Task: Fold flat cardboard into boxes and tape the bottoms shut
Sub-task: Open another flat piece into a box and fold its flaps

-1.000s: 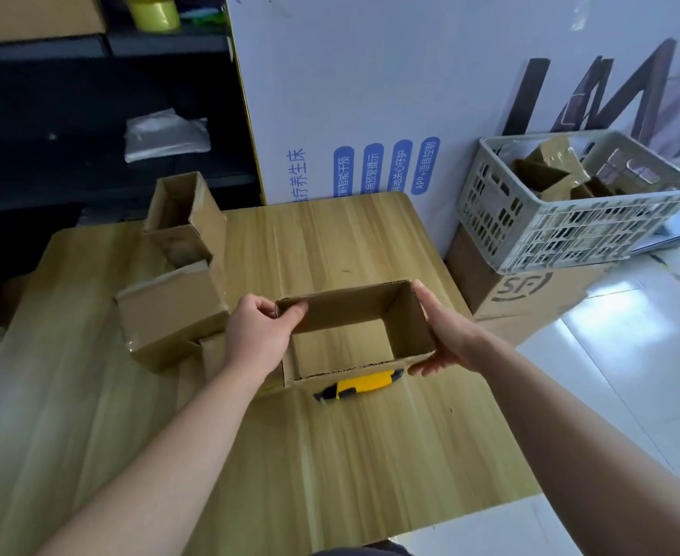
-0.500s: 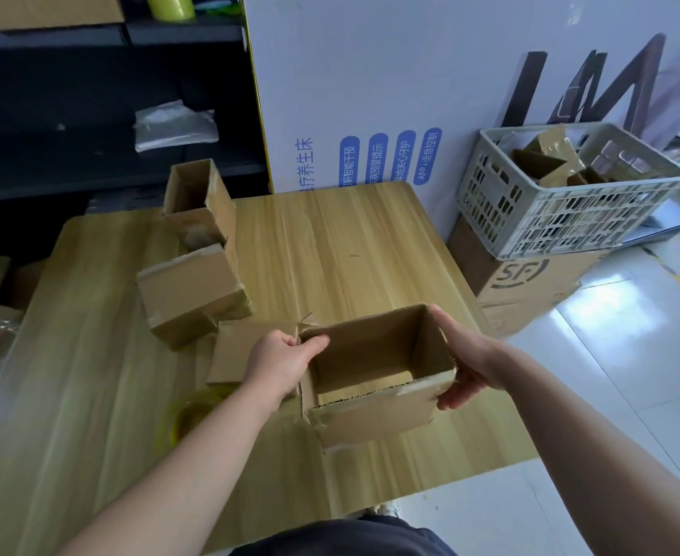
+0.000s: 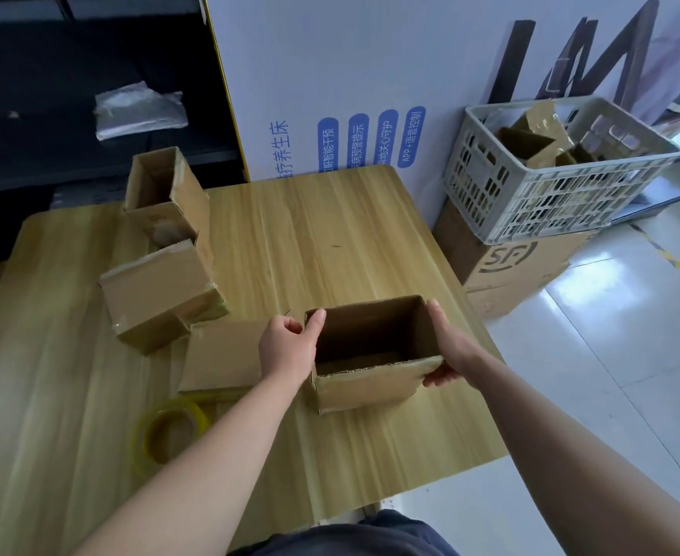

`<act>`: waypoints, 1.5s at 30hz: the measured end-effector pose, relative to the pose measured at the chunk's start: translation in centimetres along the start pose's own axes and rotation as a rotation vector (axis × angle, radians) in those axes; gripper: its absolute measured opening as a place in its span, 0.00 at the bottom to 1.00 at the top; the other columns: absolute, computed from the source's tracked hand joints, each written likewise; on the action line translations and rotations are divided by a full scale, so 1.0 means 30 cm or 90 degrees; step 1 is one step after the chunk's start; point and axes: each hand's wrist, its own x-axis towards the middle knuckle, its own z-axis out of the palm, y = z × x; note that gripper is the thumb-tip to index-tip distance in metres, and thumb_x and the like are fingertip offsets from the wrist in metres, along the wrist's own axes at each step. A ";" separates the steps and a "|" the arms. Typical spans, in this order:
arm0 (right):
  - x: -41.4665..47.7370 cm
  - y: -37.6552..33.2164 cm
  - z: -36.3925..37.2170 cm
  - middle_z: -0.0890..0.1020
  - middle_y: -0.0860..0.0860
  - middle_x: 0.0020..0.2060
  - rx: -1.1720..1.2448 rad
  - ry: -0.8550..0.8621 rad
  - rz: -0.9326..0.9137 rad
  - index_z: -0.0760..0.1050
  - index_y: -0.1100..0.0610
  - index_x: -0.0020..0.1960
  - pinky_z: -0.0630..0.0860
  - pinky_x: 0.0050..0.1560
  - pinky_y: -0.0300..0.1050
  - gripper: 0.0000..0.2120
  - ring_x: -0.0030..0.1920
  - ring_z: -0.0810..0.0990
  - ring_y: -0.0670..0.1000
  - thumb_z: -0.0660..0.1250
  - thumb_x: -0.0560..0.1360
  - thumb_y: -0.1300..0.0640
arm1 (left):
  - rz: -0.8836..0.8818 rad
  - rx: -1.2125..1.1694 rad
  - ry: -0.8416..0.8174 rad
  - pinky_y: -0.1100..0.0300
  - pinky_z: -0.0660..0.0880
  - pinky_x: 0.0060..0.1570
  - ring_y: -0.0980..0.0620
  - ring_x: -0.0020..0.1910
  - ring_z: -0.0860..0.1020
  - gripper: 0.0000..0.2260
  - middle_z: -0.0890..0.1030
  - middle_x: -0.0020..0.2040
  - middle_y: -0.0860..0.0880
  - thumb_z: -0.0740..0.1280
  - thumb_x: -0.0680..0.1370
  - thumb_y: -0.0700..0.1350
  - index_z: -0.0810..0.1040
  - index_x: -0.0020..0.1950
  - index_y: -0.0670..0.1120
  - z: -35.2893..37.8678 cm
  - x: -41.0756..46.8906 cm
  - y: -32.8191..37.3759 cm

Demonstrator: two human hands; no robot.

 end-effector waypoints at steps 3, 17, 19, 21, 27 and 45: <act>0.031 -0.033 -0.033 0.83 0.62 0.39 -0.049 0.022 -0.017 0.69 0.61 0.60 0.80 0.37 0.46 0.44 0.31 0.83 0.54 0.42 0.71 0.24 | 0.032 -0.013 0.016 0.59 0.67 0.34 0.50 0.36 0.74 0.19 0.75 0.35 0.48 0.66 0.76 0.57 0.71 0.37 0.42 0.027 -0.008 0.019; 0.060 -0.028 -0.105 0.79 0.54 0.36 -0.147 0.144 -0.340 0.75 0.55 0.44 0.74 0.36 0.44 0.18 0.37 0.78 0.53 0.56 0.81 0.44 | 0.136 -0.018 -0.084 0.61 0.70 0.37 0.54 0.34 0.71 0.13 0.74 0.35 0.50 0.74 0.72 0.50 0.73 0.40 0.44 0.050 -0.032 -0.016; 0.067 -0.032 -0.105 0.79 0.53 0.36 -0.178 0.107 -0.344 0.75 0.56 0.44 0.74 0.35 0.43 0.17 0.36 0.78 0.52 0.57 0.81 0.45 | 0.139 -0.009 -0.093 0.62 0.69 0.37 0.54 0.34 0.69 0.13 0.73 0.35 0.50 0.74 0.73 0.49 0.72 0.40 0.44 0.055 -0.032 -0.011; 0.074 -0.036 -0.099 0.78 0.51 0.35 -0.192 0.068 -0.336 0.76 0.57 0.43 0.72 0.32 0.39 0.16 0.34 0.77 0.49 0.58 0.81 0.48 | 0.139 -0.007 -0.086 0.61 0.68 0.36 0.54 0.33 0.69 0.13 0.73 0.34 0.50 0.74 0.72 0.49 0.72 0.40 0.44 0.063 -0.026 -0.005; 0.082 -0.006 -0.097 0.76 0.51 0.31 -0.067 0.076 -0.285 0.76 0.59 0.43 0.71 0.34 0.40 0.16 0.32 0.74 0.48 0.57 0.82 0.50 | 0.173 0.005 -0.075 0.63 0.70 0.36 0.55 0.33 0.71 0.14 0.75 0.34 0.52 0.77 0.69 0.49 0.72 0.39 0.47 0.065 -0.030 -0.004; 0.155 0.033 -0.137 0.85 0.58 0.43 0.251 -0.106 -0.165 0.82 0.62 0.51 0.67 0.36 0.45 0.23 0.33 0.72 0.50 0.49 0.79 0.55 | 0.139 0.047 -0.368 0.66 0.77 0.52 0.56 0.51 0.79 0.26 0.82 0.51 0.55 0.76 0.62 0.59 0.80 0.59 0.56 0.008 -0.017 -0.006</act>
